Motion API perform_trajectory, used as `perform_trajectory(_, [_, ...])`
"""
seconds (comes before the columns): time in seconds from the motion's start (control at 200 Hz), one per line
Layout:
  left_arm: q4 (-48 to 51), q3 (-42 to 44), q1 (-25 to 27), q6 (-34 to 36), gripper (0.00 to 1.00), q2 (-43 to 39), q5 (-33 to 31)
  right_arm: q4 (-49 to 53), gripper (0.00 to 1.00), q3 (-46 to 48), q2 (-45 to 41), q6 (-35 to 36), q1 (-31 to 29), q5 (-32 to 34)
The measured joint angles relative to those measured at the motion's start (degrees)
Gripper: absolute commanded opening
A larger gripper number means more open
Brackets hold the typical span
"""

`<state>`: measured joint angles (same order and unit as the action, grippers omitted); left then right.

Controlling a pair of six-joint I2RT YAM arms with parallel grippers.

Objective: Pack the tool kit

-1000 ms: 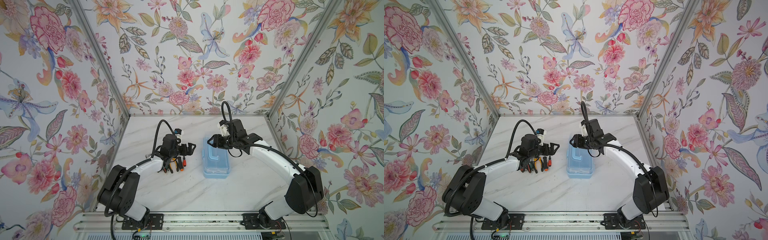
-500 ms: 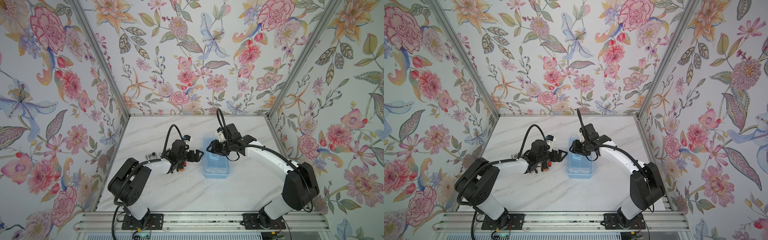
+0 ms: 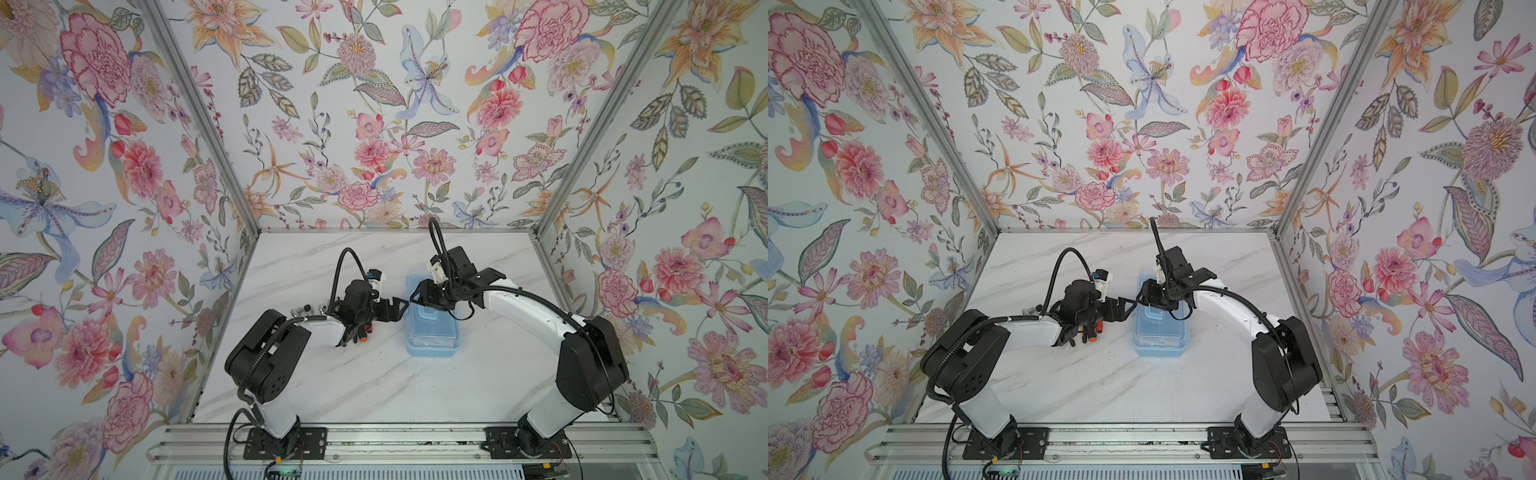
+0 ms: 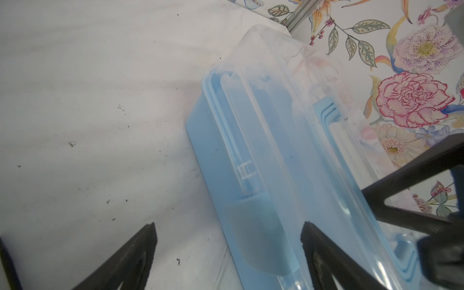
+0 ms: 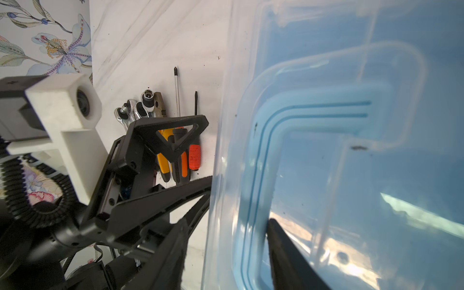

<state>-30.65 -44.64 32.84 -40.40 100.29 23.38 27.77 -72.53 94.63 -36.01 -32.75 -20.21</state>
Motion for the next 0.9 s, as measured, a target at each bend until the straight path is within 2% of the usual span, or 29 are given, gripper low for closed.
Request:
perform_trajectory(0.275, [-2.2,0.0,-0.8,-1.0,0.92,2.1,-1.1,-12.5,0.52,5.3,0.6,-0.7,2.5,-11.2])
perform_trajectory(0.445, [-3.6,0.0,-0.9,-1.3,0.92,2.5,-1.3,-16.2,0.48,7.1,0.9,-1.8,3.8,-15.0])
perform_trajectory(0.575, [-3.7,0.0,-0.9,-1.2,0.93,2.5,-1.3,-18.4,0.29,9.0,0.9,-1.7,5.5,-17.4])
perform_trajectory(0.636, [-3.7,0.0,-0.9,-1.2,0.99,2.5,-1.3,-20.1,0.24,10.4,0.9,-1.8,6.5,-18.7])
perform_trajectory(0.801, [-2.3,-0.2,-0.5,-1.0,0.99,2.0,-2.6,-23.4,0.0,12.7,0.9,-3.3,8.3,-22.8])
perform_trajectory(0.901, [-1.5,-0.2,-0.2,-0.9,0.99,1.2,-3.7,-24.8,0.0,13.7,0.7,-3.6,9.1,-24.6])
